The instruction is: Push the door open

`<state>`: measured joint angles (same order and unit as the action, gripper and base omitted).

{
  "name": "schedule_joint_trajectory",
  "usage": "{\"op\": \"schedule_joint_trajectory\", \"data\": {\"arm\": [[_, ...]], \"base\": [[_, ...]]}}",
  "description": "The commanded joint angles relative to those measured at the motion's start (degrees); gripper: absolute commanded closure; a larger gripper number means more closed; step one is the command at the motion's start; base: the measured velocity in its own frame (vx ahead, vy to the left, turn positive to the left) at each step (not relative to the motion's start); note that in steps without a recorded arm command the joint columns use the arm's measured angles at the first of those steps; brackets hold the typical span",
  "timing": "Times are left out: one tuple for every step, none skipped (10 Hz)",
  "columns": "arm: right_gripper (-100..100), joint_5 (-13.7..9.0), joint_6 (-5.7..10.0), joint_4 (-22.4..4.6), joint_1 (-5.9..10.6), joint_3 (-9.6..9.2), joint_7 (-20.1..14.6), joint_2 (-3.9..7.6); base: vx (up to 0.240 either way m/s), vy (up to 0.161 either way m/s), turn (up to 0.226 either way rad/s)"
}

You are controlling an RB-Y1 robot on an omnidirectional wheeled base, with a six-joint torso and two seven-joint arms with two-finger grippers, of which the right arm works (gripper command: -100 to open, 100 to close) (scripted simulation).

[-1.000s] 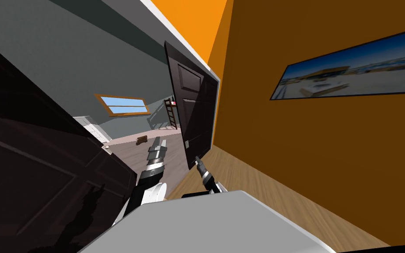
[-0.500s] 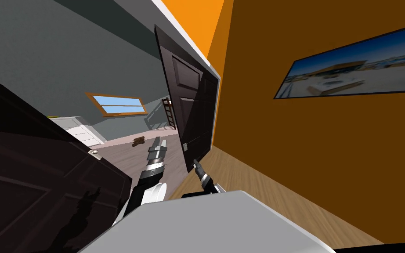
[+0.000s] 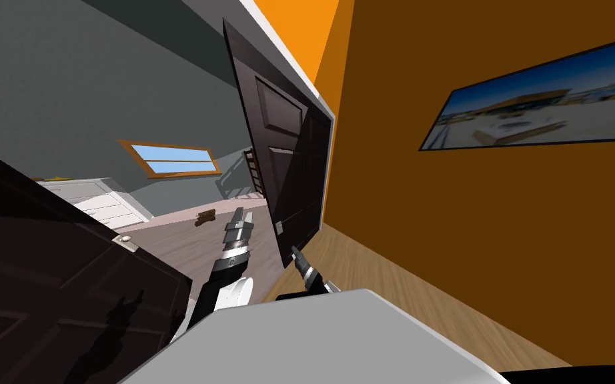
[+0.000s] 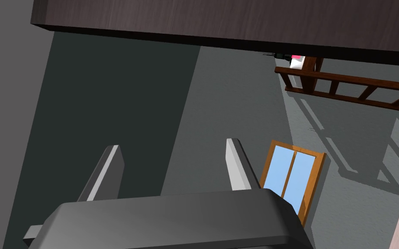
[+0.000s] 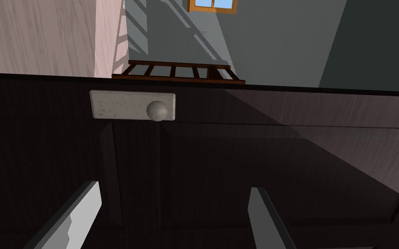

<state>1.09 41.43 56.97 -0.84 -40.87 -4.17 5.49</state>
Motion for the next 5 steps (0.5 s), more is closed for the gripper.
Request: {"op": "schedule_joint_trajectory", "data": {"arm": [[-100, -0.1, 0.12, -1.6, 0.64, -1.3, -0.4, 0.04], [-100, -0.2, 0.25, -2.3, 0.91, -1.67, -0.5, 0.01], [-100, -0.3, 0.48, -3.4, 1.36, -2.31, -0.6, -0.06], [-100, -0.3, 0.67, -4.4, 1.73, -2.83, -0.8, -0.12], [-100, -0.4, 0.86, -5.3, 2.1, -3.35, -0.9, -0.18]], "base": [[0.202, 0.012, -0.027], [0.189, 0.0, -0.018], [0.147, -0.005, -0.025], [0.143, 0.013, -0.021], [0.167, 0.027, -0.023]]}}
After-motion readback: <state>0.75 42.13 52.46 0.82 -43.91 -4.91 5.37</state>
